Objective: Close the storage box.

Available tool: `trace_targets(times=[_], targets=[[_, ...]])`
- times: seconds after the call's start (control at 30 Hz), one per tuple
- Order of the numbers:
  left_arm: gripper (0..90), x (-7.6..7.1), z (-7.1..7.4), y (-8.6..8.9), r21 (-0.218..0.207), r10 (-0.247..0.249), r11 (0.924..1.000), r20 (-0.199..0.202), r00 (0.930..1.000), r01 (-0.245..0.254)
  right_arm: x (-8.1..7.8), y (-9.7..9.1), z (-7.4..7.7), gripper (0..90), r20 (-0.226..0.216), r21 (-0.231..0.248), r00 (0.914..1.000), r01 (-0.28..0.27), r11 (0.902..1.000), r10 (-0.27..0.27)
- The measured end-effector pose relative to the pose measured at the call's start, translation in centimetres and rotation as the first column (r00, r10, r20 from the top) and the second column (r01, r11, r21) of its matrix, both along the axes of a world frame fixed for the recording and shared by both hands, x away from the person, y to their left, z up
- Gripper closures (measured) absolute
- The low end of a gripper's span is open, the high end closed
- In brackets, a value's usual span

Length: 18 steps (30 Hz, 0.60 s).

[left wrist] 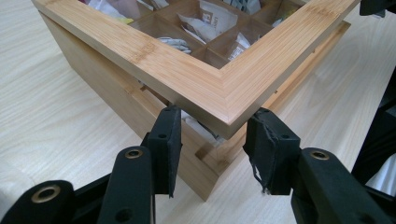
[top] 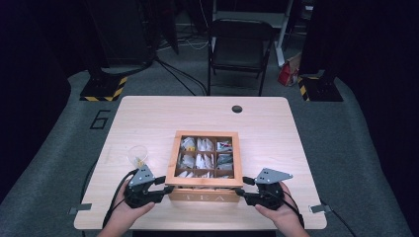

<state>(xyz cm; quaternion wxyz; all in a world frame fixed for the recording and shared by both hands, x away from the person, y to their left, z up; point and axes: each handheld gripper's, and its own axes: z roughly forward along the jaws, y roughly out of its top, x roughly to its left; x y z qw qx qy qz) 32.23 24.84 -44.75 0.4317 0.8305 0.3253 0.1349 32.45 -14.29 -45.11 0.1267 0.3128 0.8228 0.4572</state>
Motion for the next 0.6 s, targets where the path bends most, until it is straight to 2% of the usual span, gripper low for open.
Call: trace_targets(times=[0.17,0.2,0.27,0.3,0.33,0.4,0.6], targets=[[55.9,-0.3,0.0,0.2,0.011,0.000,0.9999,-0.005,1.0000,0.000,-0.2,-0.1,0.0,50.1,-0.013,-0.007,0.9999,-0.003,1.0000,0.003],[55.9,-0.3,0.0,0.3,0.015,-0.010,0.9998,-0.022,0.9997,0.011,-0.2,-0.2,0.0,50.1,-0.011,-0.015,0.9999,-0.009,0.9998,0.009],[55.3,-0.4,-0.1,0.2,0.039,-0.017,0.9991,-0.029,0.9994,0.018,-0.1,-0.3,0.0,49.7,-0.022,-0.013,0.9995,-0.024,0.9996,0.024],[53.8,-0.4,-0.3,0.2,0.038,-0.016,0.9991,-0.020,0.9997,0.017,-0.1,-0.4,0.1,50.2,-0.022,0.013,0.9995,-0.022,0.9997,0.022],[53.9,-0.5,-0.3,0.2,0.017,-0.017,0.9997,-0.026,0.9995,0.017,-0.1,-0.6,0.3,50.5,-0.021,0.029,0.9996,-0.017,0.9994,0.018],[54.0,-0.5,-0.1,0.3,0.013,-0.018,0.9997,-0.021,0.9996,0.019,0.0,-0.9,0.7,50.5,-0.022,0.045,0.9997,-0.010,0.9989,0.011],[53.8,-0.4,-0.1,0.4,0.003,-0.010,0.9999,-0.020,0.9997,0.011,0.2,-1.1,0.4,50.3,-0.032,0.040,0.9995,0.006,0.9992,-0.005]])
